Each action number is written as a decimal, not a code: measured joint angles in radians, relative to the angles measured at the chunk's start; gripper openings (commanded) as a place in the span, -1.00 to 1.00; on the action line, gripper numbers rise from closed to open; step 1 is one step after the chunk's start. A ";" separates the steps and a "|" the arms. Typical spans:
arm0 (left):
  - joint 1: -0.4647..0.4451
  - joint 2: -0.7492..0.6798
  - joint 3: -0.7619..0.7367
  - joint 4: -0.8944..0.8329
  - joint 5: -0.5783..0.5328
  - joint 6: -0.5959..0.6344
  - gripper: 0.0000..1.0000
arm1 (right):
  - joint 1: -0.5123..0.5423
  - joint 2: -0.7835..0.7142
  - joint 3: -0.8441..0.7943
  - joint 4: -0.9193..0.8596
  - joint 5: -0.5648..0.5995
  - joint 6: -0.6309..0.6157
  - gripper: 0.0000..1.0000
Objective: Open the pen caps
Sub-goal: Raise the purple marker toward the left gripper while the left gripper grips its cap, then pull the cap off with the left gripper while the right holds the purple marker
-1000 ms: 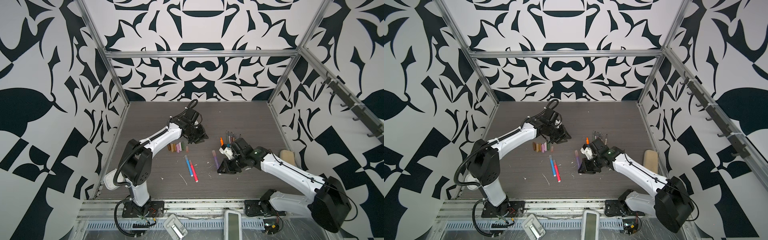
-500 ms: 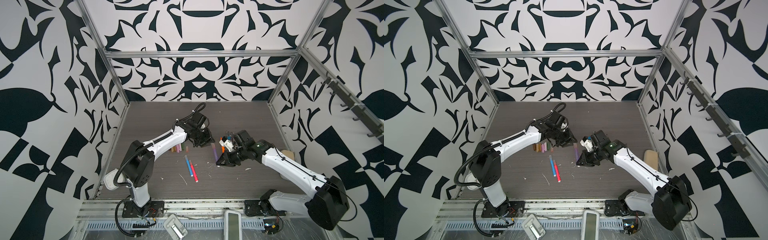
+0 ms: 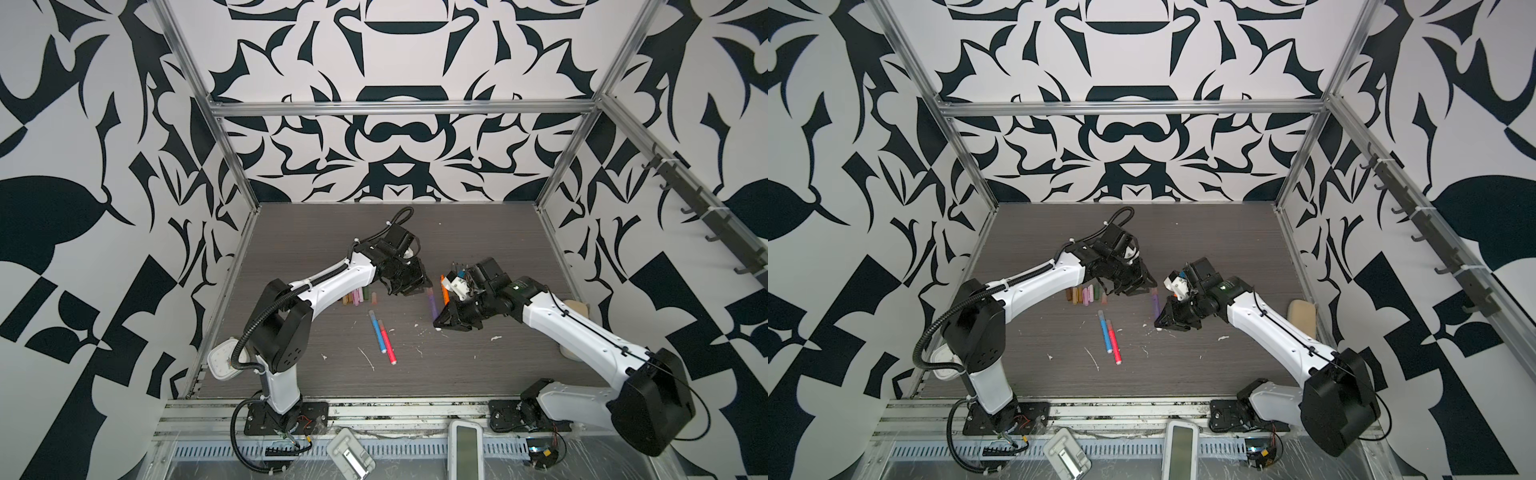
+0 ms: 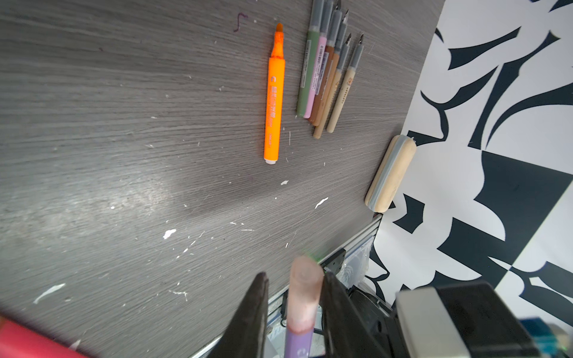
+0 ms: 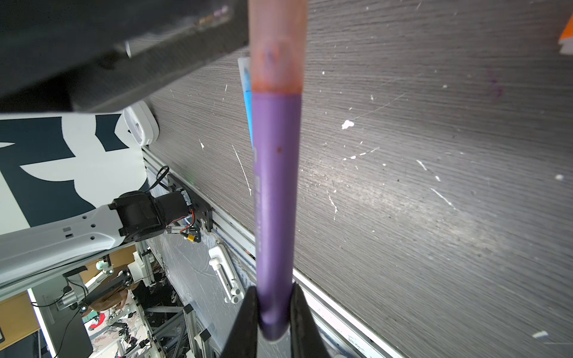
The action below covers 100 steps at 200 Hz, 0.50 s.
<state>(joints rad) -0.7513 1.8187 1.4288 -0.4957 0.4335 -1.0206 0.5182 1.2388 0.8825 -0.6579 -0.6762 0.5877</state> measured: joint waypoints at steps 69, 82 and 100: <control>0.000 0.038 0.010 0.004 0.031 0.002 -0.90 | 0.000 0.000 0.001 -0.001 -0.011 0.014 -1.00; 0.000 0.038 0.018 0.004 0.035 0.008 -1.00 | 0.000 -0.001 0.001 0.000 -0.011 0.014 -1.00; 0.000 0.038 0.020 0.006 0.035 0.007 -1.00 | -0.005 -0.002 0.002 0.002 -0.011 0.014 -0.73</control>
<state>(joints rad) -0.7513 1.8565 1.4487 -0.4892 0.4686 -1.0134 0.5137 1.2366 0.8841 -0.6563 -0.6876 0.6018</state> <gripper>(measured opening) 0.160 0.168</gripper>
